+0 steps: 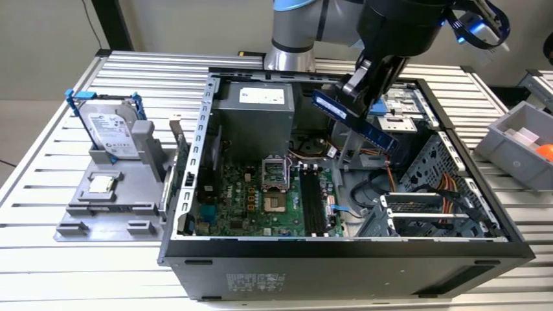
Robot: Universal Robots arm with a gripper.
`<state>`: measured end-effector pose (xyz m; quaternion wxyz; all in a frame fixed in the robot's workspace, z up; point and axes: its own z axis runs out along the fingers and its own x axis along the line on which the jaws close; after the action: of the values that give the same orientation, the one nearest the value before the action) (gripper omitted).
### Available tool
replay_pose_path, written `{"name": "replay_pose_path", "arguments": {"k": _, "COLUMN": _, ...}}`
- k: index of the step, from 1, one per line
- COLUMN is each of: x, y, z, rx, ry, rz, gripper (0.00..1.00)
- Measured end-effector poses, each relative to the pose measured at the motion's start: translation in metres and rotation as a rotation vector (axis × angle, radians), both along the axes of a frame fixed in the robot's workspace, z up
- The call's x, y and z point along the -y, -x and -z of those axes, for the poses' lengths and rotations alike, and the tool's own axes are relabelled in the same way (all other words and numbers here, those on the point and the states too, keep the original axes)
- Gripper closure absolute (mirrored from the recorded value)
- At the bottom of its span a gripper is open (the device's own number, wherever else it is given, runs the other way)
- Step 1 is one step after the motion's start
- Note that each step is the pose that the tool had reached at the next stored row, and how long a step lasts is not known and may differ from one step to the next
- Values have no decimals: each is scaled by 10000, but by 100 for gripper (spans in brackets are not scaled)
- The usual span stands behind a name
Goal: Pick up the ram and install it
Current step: 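Insert the ram into the slot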
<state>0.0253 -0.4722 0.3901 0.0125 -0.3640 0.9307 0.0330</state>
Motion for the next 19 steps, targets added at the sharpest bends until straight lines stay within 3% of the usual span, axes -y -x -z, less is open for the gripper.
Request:
{"name": "replay_pose_path", "arguments": {"k": 12, "x": 51, "y": 0, "z": 0, "rx": 0, "ry": 0, "rz": 788, "gripper": 100}}
{"name": "replay_pose_path", "arguments": {"k": 19, "x": 124, "y": -1, "z": 0, "rx": -8, "ry": 0, "rz": 1188, "gripper": 100}}
